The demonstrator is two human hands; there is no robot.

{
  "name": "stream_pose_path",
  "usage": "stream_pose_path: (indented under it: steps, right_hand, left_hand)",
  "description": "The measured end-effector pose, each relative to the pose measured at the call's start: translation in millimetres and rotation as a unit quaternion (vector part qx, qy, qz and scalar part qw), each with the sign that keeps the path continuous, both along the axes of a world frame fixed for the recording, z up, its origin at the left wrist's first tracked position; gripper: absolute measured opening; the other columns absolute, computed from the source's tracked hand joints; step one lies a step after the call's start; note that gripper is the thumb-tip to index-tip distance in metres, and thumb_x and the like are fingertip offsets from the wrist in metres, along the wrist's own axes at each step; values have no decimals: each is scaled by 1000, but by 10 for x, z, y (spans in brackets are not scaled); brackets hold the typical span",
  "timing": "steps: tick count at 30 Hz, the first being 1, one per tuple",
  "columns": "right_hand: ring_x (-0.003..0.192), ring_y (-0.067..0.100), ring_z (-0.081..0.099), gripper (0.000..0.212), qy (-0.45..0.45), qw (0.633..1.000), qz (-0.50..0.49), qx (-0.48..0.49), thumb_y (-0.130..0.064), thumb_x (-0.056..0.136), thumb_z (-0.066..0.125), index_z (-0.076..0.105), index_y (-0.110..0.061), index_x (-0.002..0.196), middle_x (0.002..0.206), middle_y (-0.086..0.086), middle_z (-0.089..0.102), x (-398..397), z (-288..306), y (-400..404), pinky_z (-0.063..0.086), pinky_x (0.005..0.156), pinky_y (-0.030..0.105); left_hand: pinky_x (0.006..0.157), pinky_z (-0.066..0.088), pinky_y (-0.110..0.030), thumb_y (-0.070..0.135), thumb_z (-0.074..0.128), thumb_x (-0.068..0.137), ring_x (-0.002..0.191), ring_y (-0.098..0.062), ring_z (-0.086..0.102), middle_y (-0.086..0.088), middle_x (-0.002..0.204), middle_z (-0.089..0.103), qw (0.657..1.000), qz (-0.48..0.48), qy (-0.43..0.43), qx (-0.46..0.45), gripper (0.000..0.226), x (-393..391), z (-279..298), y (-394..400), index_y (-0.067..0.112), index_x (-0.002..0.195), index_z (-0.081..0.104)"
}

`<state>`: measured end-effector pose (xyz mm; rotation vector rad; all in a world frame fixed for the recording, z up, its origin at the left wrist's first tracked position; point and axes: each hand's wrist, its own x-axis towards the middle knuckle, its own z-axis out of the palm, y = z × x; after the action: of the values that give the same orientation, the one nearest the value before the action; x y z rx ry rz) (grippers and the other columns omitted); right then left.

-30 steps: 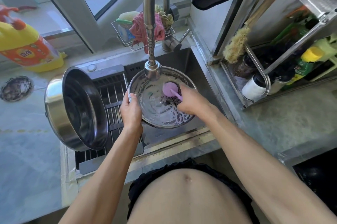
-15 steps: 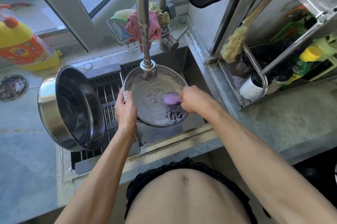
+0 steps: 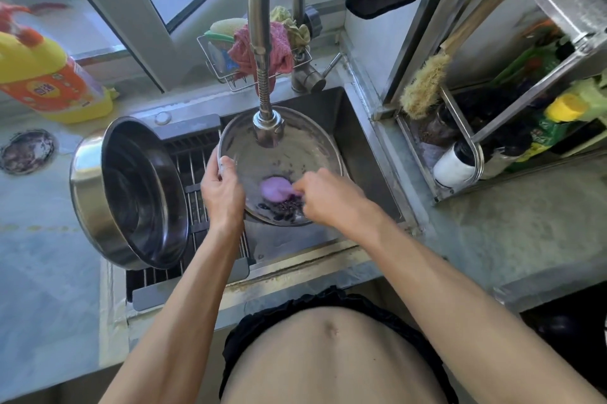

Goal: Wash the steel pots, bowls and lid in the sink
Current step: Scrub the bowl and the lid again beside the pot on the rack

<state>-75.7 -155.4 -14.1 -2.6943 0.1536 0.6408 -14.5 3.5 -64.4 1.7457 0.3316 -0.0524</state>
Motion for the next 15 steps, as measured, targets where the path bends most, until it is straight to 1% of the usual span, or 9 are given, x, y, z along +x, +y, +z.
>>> stream_pose_path:
  steps: [2,4,5,7,9,11,13,14,15]
  right_hand:
    - [97,34,67,35,-3,998,-43,-36,-10,93,48,66,-19,121,105,11,67,-3,-89,-217,51,76,39]
    - [102,35,66,45,-29,991,-96,-83,-5,94,44,61,-22,132,112,13,68,18,-187,-362,52,82,42]
    - [100,35,66,51,-62,990,-103,-71,-3,94,43,57,-26,137,112,13,68,36,-206,-331,52,80,41]
    - [87,31,67,59,-109,991,-73,23,-2,94,45,52,-37,140,103,9,70,37,-200,-136,53,69,36]
    - [74,25,66,55,-100,991,-24,83,-7,96,50,54,-43,137,94,2,69,-2,-203,-56,50,59,31]
    - [77,26,66,54,-73,996,-42,38,-5,94,49,58,-39,134,96,5,69,-10,-207,-176,52,63,33]
    - [90,33,67,50,-56,995,-69,-41,-1,91,45,61,-26,131,105,12,69,-33,-210,-285,54,74,39]
    - [93,34,67,47,-40,997,-52,-44,-2,90,46,62,-22,129,107,13,68,-56,-206,-255,53,75,39]
    - [92,33,66,44,-23,999,-20,-22,-4,89,48,64,-22,126,105,12,67,-76,-191,-192,52,70,37]
  left_hand:
    - [107,51,-38,23,40,106,117,-9,65,8,124,71,1000,14,2,-2,40,-7,32,77,33,137,65]
    - [101,53,-31,22,40,107,109,-5,66,9,119,72,1000,-3,4,-5,40,-49,41,67,32,136,65]
    - [96,53,-25,22,40,108,104,-1,66,9,117,72,1000,-16,3,-6,39,-71,41,23,30,137,65]
    - [83,48,-13,21,42,109,91,8,63,11,112,72,1000,-30,1,7,38,-120,19,-67,26,139,64]
    - [73,45,-7,20,42,109,82,6,60,4,108,71,1000,-22,-1,11,38,-116,-8,-85,25,139,64]
    - [81,48,-11,21,41,109,93,-3,63,-2,117,73,1000,-12,4,6,38,-95,1,-53,26,137,65]
    - [95,51,-19,23,41,108,108,-6,65,4,124,72,1000,-16,1,7,38,-87,12,-46,27,137,65]
    - [99,51,-23,25,42,108,112,-5,66,7,126,71,1000,-18,-1,13,38,-93,4,-36,29,138,64]
    - [100,51,-25,27,44,107,113,-4,66,8,128,71,1000,-17,-4,17,38,-93,9,-39,31,139,63]
